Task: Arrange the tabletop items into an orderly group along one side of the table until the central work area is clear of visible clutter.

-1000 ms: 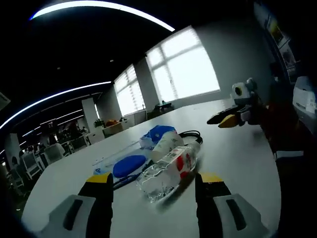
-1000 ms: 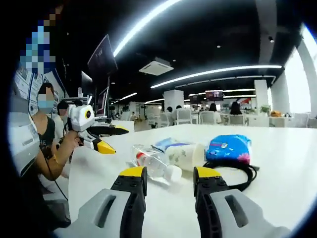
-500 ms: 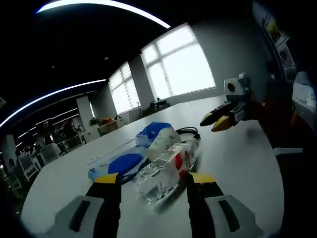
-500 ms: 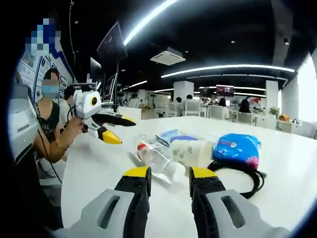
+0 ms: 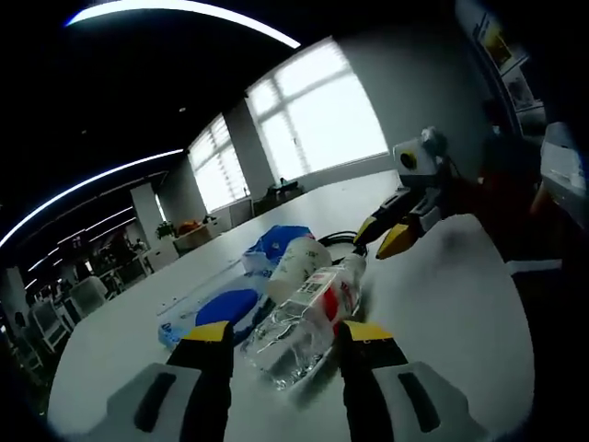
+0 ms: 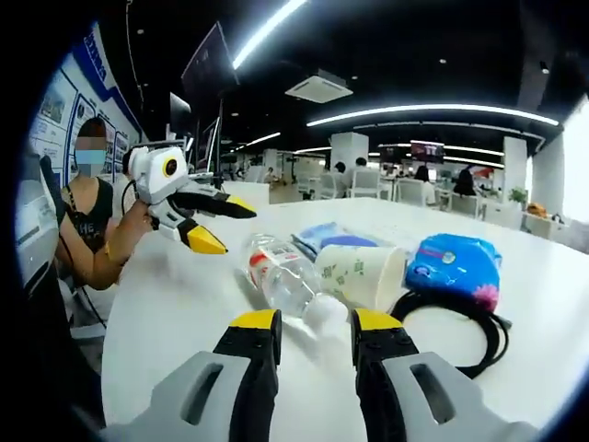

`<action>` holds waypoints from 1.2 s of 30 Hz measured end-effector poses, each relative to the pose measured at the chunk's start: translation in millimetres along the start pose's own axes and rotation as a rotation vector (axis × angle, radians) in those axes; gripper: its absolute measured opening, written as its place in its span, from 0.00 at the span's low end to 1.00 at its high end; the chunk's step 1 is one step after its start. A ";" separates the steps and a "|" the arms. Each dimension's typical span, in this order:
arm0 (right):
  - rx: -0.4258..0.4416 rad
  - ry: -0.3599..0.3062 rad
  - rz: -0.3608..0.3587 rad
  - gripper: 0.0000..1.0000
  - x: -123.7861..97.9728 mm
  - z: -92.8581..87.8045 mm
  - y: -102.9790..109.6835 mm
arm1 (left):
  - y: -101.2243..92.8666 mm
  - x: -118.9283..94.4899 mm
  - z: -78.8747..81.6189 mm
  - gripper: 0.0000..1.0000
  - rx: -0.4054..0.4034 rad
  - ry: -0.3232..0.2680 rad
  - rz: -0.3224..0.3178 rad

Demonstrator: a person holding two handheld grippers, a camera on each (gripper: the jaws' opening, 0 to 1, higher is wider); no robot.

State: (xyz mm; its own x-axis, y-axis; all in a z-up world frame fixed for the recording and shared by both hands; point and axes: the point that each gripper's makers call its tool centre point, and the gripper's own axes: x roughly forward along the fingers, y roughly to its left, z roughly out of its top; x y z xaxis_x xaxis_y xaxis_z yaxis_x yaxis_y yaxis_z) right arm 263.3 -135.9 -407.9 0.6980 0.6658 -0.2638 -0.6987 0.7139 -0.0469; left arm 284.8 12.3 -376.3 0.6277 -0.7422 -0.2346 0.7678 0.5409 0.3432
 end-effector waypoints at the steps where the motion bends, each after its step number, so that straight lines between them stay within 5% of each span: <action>1: -0.001 0.006 0.004 0.28 1.9 -1.7 0.4 | -0.2 0.7 0.1 0.44 0.004 0.002 -0.003; 12: 0.036 0.040 0.018 0.28 12.3 -12.4 -1.5 | -3.5 7.9 -6.2 0.44 0.057 0.044 -0.035; 26: -0.025 0.093 0.050 0.28 27.1 -21.3 -2.7 | -7.1 18.3 -22.3 0.43 0.131 0.132 -0.104; 36: -0.025 0.079 0.073 0.24 28.9 -24.6 -2.7 | -3.2 22.9 -25.8 0.43 0.125 0.115 -0.079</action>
State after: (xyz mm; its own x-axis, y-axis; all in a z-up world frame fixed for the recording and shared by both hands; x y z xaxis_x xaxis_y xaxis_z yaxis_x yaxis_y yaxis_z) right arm 281.5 -124.0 -439.0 0.6315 0.6957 -0.3425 -0.7514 0.6581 -0.0486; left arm 300.0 3.8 -406.2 0.5818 -0.7265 -0.3656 0.7982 0.4239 0.4279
